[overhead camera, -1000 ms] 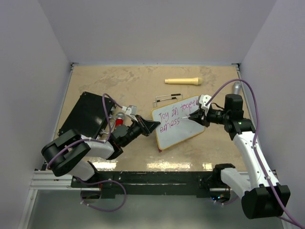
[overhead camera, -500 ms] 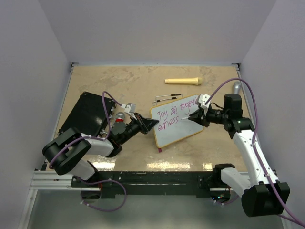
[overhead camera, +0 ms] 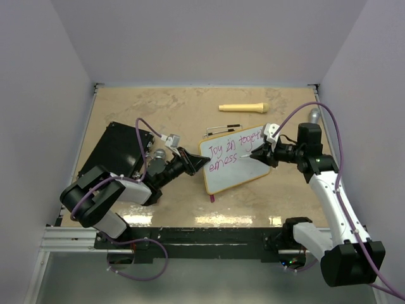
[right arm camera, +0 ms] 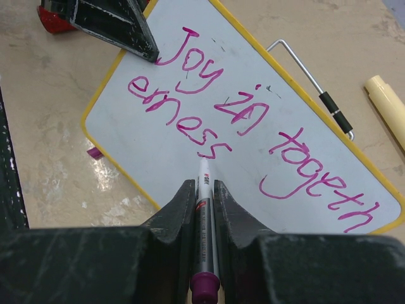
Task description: Write a sentence on the whiteboard
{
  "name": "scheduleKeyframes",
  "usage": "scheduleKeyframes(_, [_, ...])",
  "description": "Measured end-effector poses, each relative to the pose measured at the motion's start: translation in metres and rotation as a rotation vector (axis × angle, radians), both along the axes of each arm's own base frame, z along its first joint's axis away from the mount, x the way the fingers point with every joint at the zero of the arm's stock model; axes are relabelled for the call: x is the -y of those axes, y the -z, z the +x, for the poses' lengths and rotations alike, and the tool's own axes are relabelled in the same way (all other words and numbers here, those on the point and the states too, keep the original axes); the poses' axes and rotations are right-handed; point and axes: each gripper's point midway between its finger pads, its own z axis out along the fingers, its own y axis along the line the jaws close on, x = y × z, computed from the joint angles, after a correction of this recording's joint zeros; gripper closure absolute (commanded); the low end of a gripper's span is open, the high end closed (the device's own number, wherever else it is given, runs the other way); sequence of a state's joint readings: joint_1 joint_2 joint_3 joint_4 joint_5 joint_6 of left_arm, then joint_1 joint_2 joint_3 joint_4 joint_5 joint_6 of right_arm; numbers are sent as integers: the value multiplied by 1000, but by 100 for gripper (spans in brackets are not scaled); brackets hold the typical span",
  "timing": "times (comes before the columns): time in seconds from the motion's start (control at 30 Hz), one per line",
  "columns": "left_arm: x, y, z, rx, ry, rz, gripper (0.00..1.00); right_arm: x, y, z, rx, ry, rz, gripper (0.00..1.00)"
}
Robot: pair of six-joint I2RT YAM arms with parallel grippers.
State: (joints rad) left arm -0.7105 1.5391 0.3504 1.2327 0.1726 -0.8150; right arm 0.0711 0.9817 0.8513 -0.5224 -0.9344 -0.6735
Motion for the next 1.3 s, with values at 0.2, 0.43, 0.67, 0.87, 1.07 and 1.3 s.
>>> scheduleKeyframes(0.2, [1,3,4,3,5,6,100,0,-1,1,-3,3,1,100])
scheduleKeyframes(0.43, [8,4,10,7,18,3,100,-1,6,9,-43,20,12,100])
scheduleKeyframes(0.67, [8,5,11,7,17,3,100,1,4,17,-40,53,19,100])
scheduleKeyframes(0.87, [8,5,12,9,14,7,100,0,3,16,-43,52,22,100])
scheduleKeyframes(1.07, [6,2,12,19,11,17,100,0,-18,16,-6,33,14,100])
scheduleKeyframes(1.3, [4,3,12,11,-6,19,100,1,-30,14,36,56,29,100])
